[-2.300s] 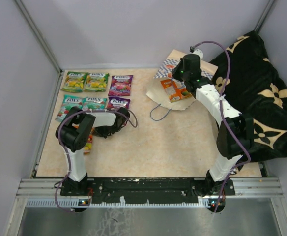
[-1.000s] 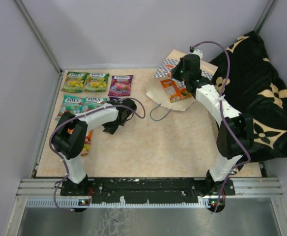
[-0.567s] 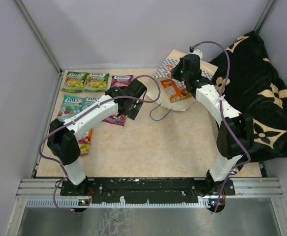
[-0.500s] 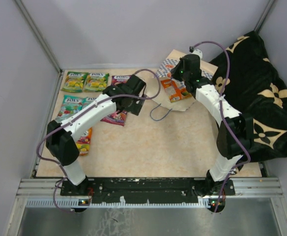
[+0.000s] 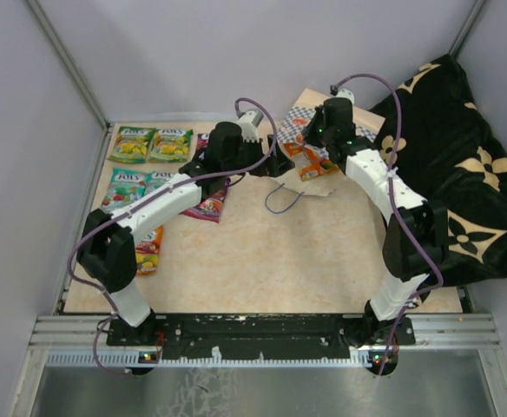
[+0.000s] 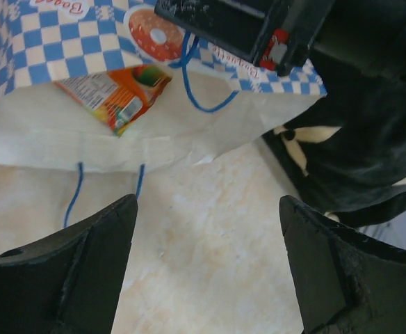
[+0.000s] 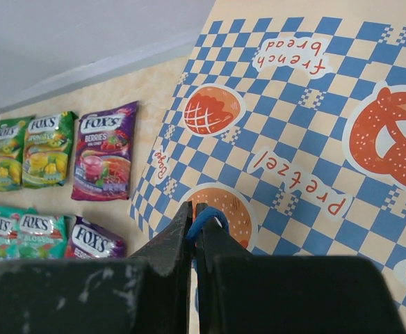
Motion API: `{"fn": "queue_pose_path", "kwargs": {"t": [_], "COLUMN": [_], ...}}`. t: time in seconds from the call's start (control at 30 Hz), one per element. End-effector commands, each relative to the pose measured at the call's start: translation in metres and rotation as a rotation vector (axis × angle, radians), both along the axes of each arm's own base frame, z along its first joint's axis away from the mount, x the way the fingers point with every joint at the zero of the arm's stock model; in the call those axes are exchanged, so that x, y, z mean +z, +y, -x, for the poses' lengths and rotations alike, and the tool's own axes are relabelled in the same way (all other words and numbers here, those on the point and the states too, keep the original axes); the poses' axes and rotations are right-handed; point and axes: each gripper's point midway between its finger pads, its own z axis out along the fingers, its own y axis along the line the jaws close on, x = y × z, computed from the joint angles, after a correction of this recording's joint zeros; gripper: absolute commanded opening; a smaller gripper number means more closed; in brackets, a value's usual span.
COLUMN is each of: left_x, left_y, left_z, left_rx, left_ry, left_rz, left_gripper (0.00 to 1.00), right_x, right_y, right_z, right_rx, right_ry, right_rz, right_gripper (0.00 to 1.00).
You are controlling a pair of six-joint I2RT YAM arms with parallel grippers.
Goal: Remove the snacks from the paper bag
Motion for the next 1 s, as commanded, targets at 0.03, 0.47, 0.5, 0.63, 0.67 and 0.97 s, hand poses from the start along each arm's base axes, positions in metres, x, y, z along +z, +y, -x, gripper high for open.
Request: {"fn": "queue_pose_path", "kwargs": {"t": [0.03, 0.47, 0.5, 0.63, 0.67, 0.97], "left_x": [0.027, -0.078, -0.084, -0.105, -0.109, -0.151], "left_y": [-0.051, -0.103, -0.099, -0.085, -0.083, -0.074], "left_z": [-0.019, -0.061, -0.065, -0.087, -0.093, -0.116], "left_rx": [-0.138, 0.133, 0.184, 0.351, 0.382, 0.478], "left_ry": [-0.048, 0.149, 0.155, 0.173, 0.171, 0.173], "left_rz": [0.407, 0.665, 0.647, 0.561, 0.53, 0.356], "left_gripper": [0.87, 0.72, 0.72, 0.7, 0.7, 0.7], "right_x": [0.065, 0.073, 0.072, 0.065, 0.064, 0.065], "right_y": [-0.011, -0.024, -0.024, -0.018, -0.018, -0.021], "right_z": [0.002, -0.006, -0.007, -0.008, -0.008, -0.008], "right_rx": [0.016, -0.022, -0.025, -0.013, -0.013, -0.024], "right_ry": [-0.135, -0.111, -0.108, -0.093, -0.09, -0.095], "right_rz": [0.045, 0.143, 0.14, 0.115, 0.113, 0.119], "right_gripper": [0.0, 0.0, 0.0, 0.0, 0.0, 0.0]}}
